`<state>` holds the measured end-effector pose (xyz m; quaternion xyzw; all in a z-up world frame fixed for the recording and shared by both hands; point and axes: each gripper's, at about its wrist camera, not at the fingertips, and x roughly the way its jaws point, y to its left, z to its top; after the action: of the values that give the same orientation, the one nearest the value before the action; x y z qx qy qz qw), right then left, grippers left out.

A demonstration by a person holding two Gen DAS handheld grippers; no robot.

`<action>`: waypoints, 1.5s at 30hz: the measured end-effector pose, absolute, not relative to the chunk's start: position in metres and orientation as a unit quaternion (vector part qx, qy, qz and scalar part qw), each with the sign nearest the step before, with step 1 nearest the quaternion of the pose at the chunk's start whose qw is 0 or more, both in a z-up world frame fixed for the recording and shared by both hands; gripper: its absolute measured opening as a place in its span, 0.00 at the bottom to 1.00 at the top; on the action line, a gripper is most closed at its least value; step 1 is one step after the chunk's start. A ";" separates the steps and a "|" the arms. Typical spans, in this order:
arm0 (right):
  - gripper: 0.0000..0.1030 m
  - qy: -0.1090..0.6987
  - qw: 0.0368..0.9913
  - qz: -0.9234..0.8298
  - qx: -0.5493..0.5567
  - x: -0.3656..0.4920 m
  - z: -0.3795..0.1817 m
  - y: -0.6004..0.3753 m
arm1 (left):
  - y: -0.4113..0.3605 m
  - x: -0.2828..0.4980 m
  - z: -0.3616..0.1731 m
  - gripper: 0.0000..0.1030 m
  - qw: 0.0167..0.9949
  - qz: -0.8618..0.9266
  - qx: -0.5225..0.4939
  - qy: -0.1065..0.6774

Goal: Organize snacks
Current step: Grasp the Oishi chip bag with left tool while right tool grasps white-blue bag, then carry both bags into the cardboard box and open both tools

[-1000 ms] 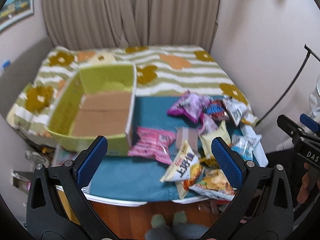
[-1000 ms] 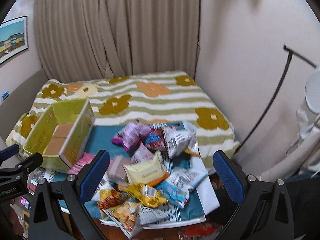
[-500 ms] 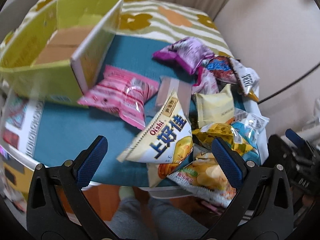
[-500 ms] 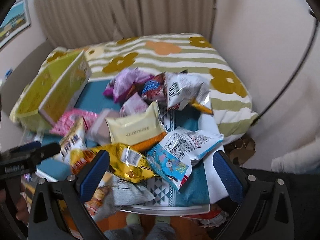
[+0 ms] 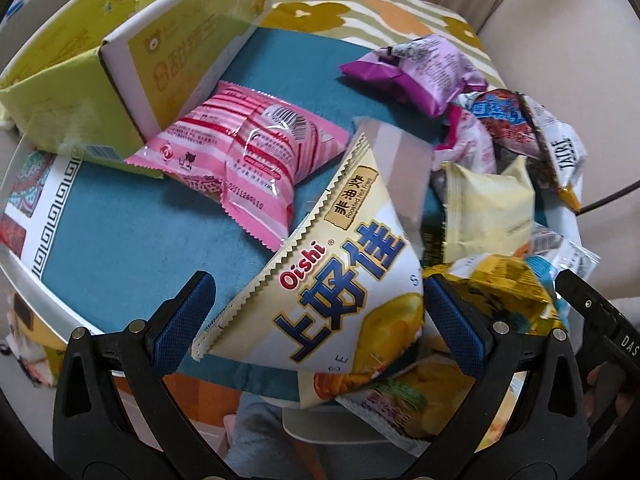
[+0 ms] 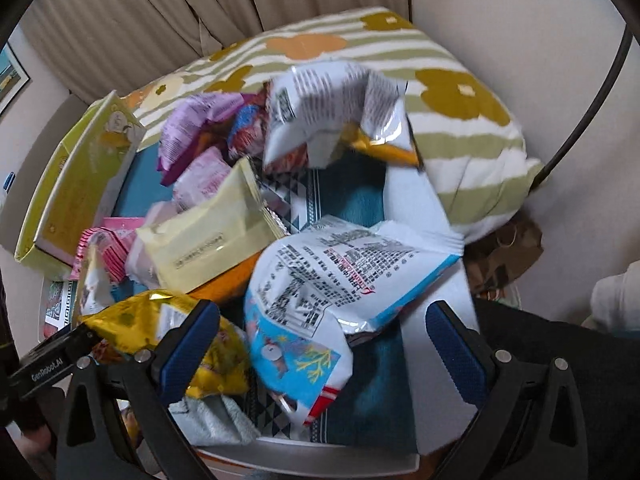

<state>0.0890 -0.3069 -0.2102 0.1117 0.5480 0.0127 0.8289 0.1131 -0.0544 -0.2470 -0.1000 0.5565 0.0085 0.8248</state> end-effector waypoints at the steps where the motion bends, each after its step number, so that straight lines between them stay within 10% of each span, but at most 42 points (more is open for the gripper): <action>1: 1.00 0.550 0.827 0.013 0.114 0.092 -0.213 -0.307 | -0.054 0.114 -0.249 0.99 0.824 0.012 -0.101 0.558; 14: 0.90 0.537 0.839 -0.004 0.086 0.116 -0.224 -0.308 | -0.060 0.117 -0.253 0.65 0.823 -0.002 -0.097 0.559; 22: 0.64 0.525 0.849 0.009 0.068 0.109 -0.216 -0.304 | -0.059 0.105 -0.237 0.63 0.836 0.003 -0.076 0.543; 45: 0.64 0.418 0.906 0.072 0.013 0.105 -0.105 -0.286 | -0.035 0.098 -0.112 0.62 0.893 0.024 -0.072 0.443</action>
<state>0.1045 -0.2862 -0.1048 0.0133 0.4179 0.0715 0.9056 0.0976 -0.0346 -0.1118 -0.0719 0.4427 0.0245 0.8934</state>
